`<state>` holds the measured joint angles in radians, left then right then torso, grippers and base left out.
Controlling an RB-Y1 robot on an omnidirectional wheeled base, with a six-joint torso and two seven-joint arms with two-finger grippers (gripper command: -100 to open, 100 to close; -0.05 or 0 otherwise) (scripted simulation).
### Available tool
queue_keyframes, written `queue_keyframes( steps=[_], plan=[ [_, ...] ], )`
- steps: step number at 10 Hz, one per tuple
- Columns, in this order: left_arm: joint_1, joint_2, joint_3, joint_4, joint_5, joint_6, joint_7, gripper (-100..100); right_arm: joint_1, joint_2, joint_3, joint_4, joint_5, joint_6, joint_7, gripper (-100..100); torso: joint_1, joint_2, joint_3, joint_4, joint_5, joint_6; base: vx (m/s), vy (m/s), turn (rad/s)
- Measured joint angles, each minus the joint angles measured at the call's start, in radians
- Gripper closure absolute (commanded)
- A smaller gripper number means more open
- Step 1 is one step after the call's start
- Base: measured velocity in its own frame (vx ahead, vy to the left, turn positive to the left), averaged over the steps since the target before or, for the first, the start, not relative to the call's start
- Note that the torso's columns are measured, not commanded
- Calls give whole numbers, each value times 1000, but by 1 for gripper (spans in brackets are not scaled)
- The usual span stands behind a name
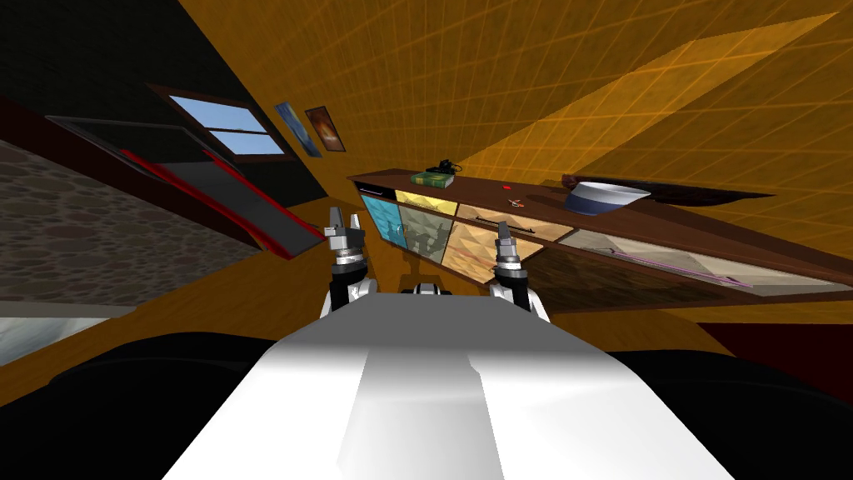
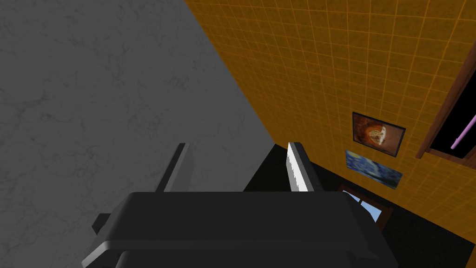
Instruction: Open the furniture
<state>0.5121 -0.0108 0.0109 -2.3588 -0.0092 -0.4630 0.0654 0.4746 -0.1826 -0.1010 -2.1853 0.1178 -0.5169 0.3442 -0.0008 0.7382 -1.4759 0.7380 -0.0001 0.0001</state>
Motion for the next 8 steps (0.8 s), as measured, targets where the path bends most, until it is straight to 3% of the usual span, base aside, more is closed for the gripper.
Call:
queue_keyframes(
  steps=[8],
  plan=[
    [0,0,0,0,0,0,0,0,-34,-24,-76,11,131,-84,181,-100,0,0,0,0,0,0,54,56,12]
  ],
)
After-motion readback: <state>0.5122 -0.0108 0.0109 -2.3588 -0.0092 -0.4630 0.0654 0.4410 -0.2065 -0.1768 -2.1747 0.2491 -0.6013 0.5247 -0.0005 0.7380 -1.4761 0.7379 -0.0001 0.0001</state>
